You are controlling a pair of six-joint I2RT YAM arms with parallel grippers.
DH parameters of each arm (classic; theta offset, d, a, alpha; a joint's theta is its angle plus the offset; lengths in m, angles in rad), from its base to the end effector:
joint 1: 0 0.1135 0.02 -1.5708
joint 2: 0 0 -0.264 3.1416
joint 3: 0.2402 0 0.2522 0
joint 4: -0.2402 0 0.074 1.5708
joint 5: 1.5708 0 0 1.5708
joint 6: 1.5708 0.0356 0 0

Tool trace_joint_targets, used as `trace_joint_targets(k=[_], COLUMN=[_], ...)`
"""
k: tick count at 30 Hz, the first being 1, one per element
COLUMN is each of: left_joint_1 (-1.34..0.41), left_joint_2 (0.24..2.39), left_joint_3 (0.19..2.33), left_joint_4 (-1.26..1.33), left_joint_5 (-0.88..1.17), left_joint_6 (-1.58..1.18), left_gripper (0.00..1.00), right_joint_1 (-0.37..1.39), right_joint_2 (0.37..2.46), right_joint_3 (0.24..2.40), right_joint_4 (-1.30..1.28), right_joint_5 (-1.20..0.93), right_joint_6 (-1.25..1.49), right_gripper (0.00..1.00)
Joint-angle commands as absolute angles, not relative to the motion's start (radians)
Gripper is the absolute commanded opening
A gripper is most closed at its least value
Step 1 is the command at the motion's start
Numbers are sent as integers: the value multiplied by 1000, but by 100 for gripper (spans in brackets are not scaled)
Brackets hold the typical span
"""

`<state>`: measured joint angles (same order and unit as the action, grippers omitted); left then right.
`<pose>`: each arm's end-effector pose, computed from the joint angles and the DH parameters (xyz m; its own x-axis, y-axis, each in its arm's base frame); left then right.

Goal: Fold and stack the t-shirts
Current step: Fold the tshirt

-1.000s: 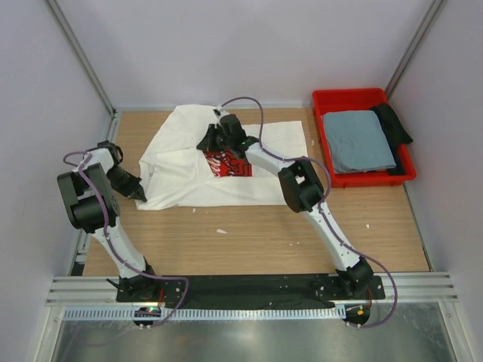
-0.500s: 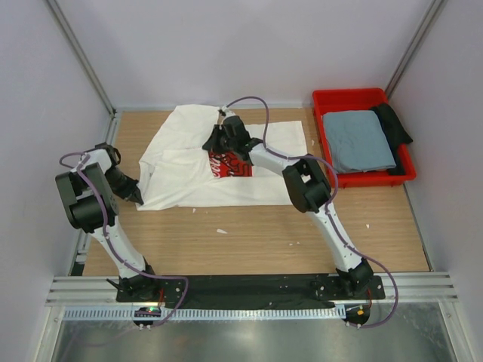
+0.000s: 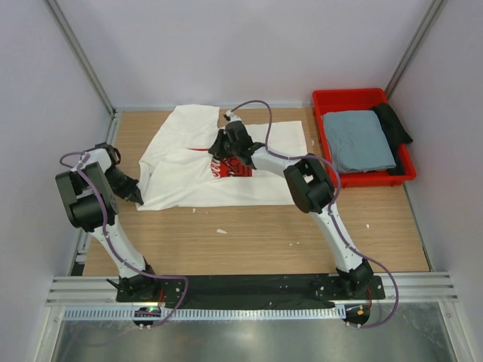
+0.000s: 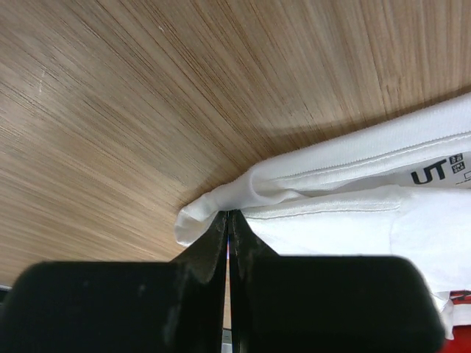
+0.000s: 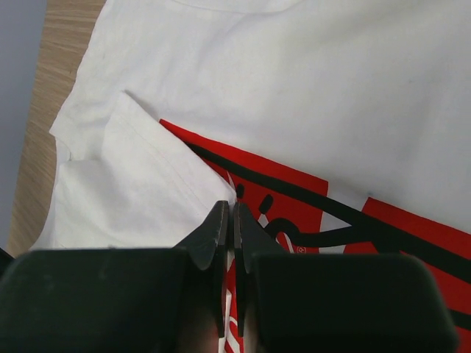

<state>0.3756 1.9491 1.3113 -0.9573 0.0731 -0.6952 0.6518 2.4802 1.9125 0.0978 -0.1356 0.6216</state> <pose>0.3241 0.1250 0.1517 -0.4788 -0.8755 0.0654 -0.8779 0.4771 -0.0405 0.4459 0.3463 0.1450 -0.6984 0.1928 -0.6892 -0.3569 0.7409 0.5690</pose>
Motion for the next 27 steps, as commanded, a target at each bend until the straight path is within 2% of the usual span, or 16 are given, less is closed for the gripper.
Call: trace_joint_targets(k=[1,13,16,17,18,20,25,26,27], left_joint_1=[388,396,397,397,396,397,385,376,371], left_joint_2=[1971,1957,1951,1945,1933,1913,1800,1783,1770], left_joint_3=[1321,1307,1316,1319,1324,1324,1312,1315,1322], left_joint_4=[-963,-959,-962,-962,-962,-962,-920,-907,-899], left_joint_5=[35,34,41,46,46,51,46,48,51], left_joint_6=[-675,-678,-675,-672,-670,-661,-618,-601,-595], left_gripper=[0,0,0,0,0,0,2,4,12], right_joint_1=[652,655,654,653,653,652,652,652,652], right_joint_2=[2391,2329,2348,2358,2367,2411,2509,2514,2511], right_joint_3=[1908,1769,1816,1872,1905,2019,2206,2233,2235], right_joint_4=[147,195,149,123,98,23,-93,-110,-127], right_joint_5=[-69,35,-33,-44,-52,-96,-167,-179,-183], right_joint_6=[598,660,620,571,537,459,459,471,506], right_gripper=[3,6,26,31,43,55,59,59,60])
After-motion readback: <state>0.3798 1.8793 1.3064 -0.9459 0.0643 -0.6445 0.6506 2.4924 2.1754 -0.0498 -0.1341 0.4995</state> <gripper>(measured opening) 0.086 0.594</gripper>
